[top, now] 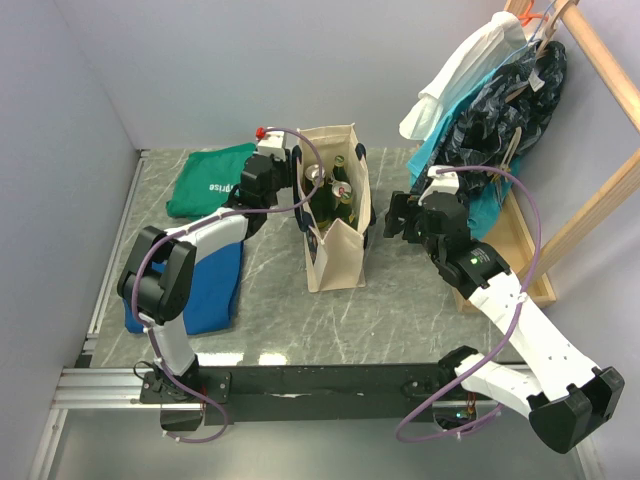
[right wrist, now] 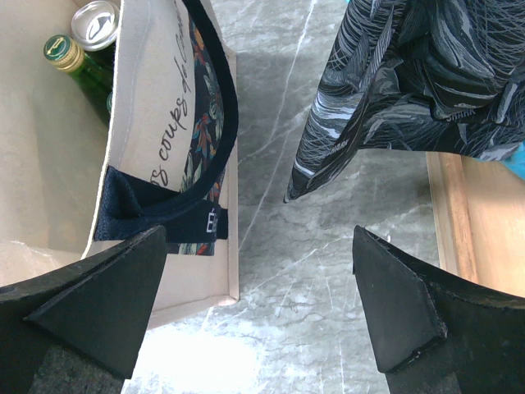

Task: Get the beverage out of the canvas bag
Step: Place the drink at the center of the board.

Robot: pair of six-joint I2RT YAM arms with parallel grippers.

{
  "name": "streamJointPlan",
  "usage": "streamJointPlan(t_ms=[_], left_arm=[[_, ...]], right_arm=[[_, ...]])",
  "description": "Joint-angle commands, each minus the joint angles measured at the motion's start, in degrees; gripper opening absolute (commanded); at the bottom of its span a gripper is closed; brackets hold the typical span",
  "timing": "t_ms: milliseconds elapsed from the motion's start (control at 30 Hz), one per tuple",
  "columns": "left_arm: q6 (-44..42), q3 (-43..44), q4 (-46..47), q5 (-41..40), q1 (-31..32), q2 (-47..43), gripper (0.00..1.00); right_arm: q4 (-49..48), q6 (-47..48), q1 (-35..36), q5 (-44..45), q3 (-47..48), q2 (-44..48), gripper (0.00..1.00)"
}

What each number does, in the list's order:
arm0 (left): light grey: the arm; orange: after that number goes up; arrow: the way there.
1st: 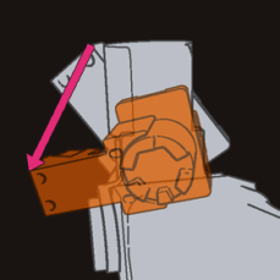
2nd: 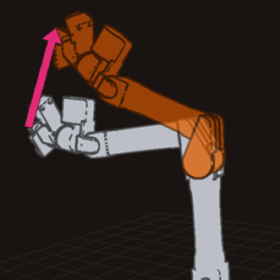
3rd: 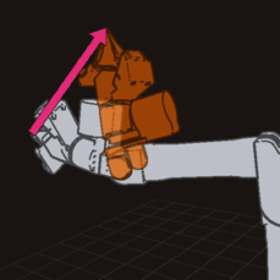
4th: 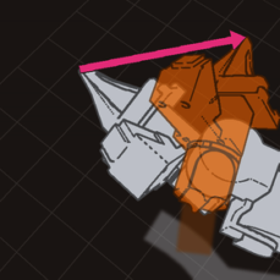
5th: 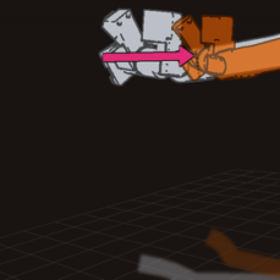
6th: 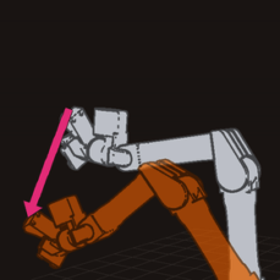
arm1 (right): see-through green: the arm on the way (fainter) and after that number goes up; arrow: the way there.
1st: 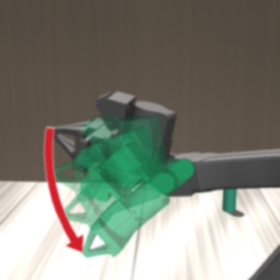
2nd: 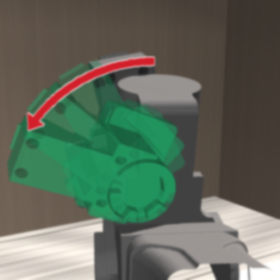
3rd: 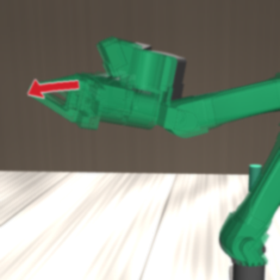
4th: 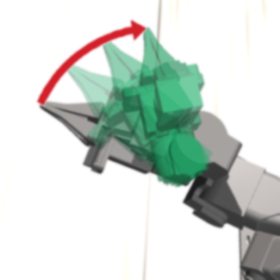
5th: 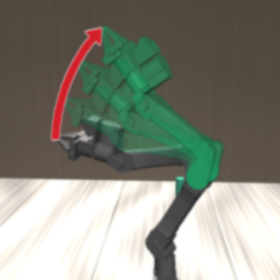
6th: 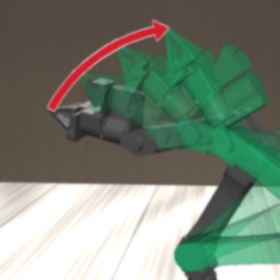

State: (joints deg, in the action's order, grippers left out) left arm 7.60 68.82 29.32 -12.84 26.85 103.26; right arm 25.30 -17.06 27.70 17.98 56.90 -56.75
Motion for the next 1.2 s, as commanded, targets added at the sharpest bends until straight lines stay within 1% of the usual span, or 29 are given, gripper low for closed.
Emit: streamJointPlan(t_ms=[0,33,100,133,167,267,300,333,367,400,433,533,900,1033,1100,1167], left_arm=[[-1.7,5.1,7.33,-0.87,0.66,-0.34,0.09],[-1.88,5.1,7.16,-0.87,0.83,-0.34,0.13],[-2.14,5.01,6.8,-1.04,1.01,-0.34,0.16],[-2.23,5.01,6.63,-1.13,1.18,-0.43,0.23],[-2.32,5.1,6.37,-1.13,1.27,-0.43,0.25],[-2.85,5.19,5.92,-1.66,1.8,-0.52,0.23],[-3.2,5.19,5.84,-1.84,1.89,-0.52,0.25],[-3.29,5.1,5.75,-2.1,2.15,-0.69,0.3],[-3.46,5.19,5.57,-2.54,2.24,-0.78,0.51],[-3.81,5.27,5.05,-2.97,2.41,-0.87,0.65],[-4.16,5.36,4.78,-3.15,2.59,-1.04,0.7],[-4.87,5.28,4.34,-3.59,2.77,-1.22,0.74],[-4.87,5.19,3.2,-4.21,3.12,-2.71,0.75],[-5.84,4.92,2.32,-5.35,3.12,-4.12,0.86],[-6.45,4.92,1.27,-5.96,3.12,-5.43,0.87],[-6.02,4.66,0.65,-6.4,3.12,-6.66,0.9]], right_arm=[[-1.22,0.27,-0.63,0.74,0.84,-0.03,1.0],[-1.22,0.27,-0.63,0.74,0.84,-0.11,1.0],[-1.31,0.36,-0.72,0.66,0.58,-0.11,1.0],[-1.39,0.27,-0.63,0.57,0.66,-0.11,1.0],[-1.39,0.36,-0.72,0.57,0.58,-0.03,1.0],[-1.39,0.36,-0.72,0.48,0.49,-0.02,1.0],[-1.31,0.36,-0.72,0.48,0.49,0.15,1.0],[-1.31,0.19,-0.72,0.48,0.4,0.32,1.0],[-1.31,0.36,-0.81,0.57,0.31,0.33,1.0],[-1.22,0.36,-0.81,0.57,0.23,0.41,1.0],[-1.13,0.36,-0.72,0.65,0.22,0.59,1.0],[-1.13,0.45,-0.81,0.66,-0.04,1.03,1.0],[-1.13,0.01,-0.9,0.13,-0.39,1.82,1.0],[-0.96,-0.08,-0.9,-0.22,-0.3,2.35,1.0],[-0.95,-0.17,-0.9,-0.22,-0.22,2.7,1.0],[-1.04,-0.26,-0.9,-0.75,-0.22,2.79,1.0]])
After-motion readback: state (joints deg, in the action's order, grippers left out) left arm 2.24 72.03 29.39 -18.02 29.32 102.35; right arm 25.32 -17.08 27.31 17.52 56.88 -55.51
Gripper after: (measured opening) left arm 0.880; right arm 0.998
